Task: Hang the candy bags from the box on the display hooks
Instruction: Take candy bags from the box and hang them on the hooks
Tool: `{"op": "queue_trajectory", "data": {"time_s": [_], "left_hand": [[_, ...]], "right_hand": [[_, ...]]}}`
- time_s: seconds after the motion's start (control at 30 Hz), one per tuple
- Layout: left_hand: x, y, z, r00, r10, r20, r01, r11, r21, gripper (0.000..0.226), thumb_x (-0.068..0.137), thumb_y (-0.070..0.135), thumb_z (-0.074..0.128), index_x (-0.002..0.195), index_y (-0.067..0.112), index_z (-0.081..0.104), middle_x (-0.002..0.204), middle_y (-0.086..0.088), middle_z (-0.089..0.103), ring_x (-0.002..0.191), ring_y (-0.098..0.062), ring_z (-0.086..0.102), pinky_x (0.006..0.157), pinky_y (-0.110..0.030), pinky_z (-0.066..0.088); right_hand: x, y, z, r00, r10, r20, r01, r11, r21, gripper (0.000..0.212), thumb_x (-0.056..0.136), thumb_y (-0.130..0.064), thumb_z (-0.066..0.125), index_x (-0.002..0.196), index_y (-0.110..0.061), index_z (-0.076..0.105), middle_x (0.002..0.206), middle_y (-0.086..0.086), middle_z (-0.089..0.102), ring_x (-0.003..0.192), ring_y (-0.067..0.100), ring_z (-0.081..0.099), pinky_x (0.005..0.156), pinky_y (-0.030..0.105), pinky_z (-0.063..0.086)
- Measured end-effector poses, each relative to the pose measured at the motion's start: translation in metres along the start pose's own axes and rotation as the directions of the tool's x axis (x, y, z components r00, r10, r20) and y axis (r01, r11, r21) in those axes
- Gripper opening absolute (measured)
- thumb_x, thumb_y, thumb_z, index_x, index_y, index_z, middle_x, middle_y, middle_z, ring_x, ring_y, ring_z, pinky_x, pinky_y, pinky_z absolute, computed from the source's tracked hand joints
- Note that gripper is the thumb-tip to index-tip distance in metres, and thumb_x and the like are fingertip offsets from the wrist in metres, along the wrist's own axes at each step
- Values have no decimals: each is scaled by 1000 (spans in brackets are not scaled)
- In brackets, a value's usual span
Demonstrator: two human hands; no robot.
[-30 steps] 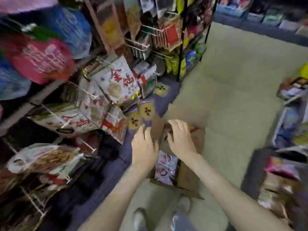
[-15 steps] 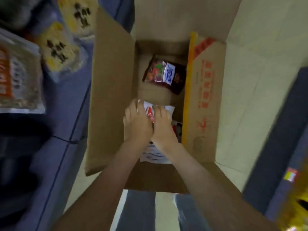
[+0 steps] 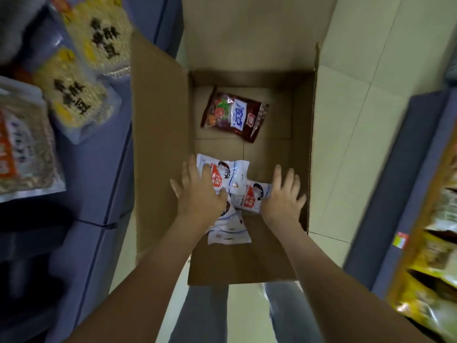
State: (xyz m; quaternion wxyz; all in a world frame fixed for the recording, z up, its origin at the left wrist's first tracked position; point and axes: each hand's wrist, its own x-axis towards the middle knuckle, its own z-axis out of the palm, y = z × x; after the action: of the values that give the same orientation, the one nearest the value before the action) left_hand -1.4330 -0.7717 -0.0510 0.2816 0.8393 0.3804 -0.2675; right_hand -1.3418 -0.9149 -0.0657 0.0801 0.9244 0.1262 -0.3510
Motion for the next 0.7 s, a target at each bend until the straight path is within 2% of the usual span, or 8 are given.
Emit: {"op": "queue_trajectory", "data": {"time_s": [0.13, 0.3, 0.37, 0.47, 0.6, 0.7], "left_hand": [[19, 19, -8, 997, 68, 27, -69, 995, 70, 70, 91, 49, 48, 148, 19, 22, 159, -11, -5, 146, -28, -9, 113, -60, -1], [55, 21, 31, 995, 98, 6, -98, 986, 133, 76, 90, 56, 45, 150, 23, 13, 158, -11, -10, 146, -27, -15, 112, -62, -3], [73, 22, 57, 996, 88, 9, -88, 985, 149, 78, 88, 58, 44, 150, 23, 12, 158, -12, -10, 146, -28, -16, 111, -63, -3], [99, 25, 95, 998, 59, -11, -57, 987, 149, 80, 87, 59, 45, 150, 22, 13, 158, -13, -10, 146, -28, -13, 110, -64, -4], [127, 30, 134, 999, 19, -25, -16, 992, 128, 81, 87, 59, 44, 150, 22, 11, 158, -13, -8, 146, -28, -11, 111, -62, -2], [143, 29, 154, 999, -18, -29, 21, 991, 130, 80, 88, 55, 45, 151, 21, 9, 158, -13, -9, 146, -29, -10, 112, -60, -2]], "right_hand": [[26, 8, -13, 999, -6, -50, 11, 996, 92, 91, 87, -24, 61, 151, -22, -4, 157, 12, 4, 141, 32, 13, 108, 46, 29], [87, 22, 8, 991, 94, -92, -84, 991, 105, 89, 90, -30, 57, 149, -26, -9, 157, 10, 6, 144, 30, 9, 113, 49, 15], [114, 32, 17, 982, 103, -158, -90, 992, 89, 86, 91, -32, 55, 150, -25, -7, 156, 10, 10, 143, 29, 13, 113, 49, 16], [149, 41, 33, 976, 58, -211, -56, 998, 12, 79, 91, -33, 54, 150, -22, 1, 151, 10, 21, 136, 29, 24, 109, 48, 21], [193, 32, 56, 972, -23, -232, 25, 1000, 3, 69, 91, -35, 54, 147, -18, 18, 145, 10, 32, 132, 28, 30, 108, 47, 23], [218, 17, 73, 977, -119, -178, 125, 992, 20, 61, 92, -37, 51, 143, -13, 28, 142, 9, 36, 132, 27, 30, 108, 45, 21]]}}
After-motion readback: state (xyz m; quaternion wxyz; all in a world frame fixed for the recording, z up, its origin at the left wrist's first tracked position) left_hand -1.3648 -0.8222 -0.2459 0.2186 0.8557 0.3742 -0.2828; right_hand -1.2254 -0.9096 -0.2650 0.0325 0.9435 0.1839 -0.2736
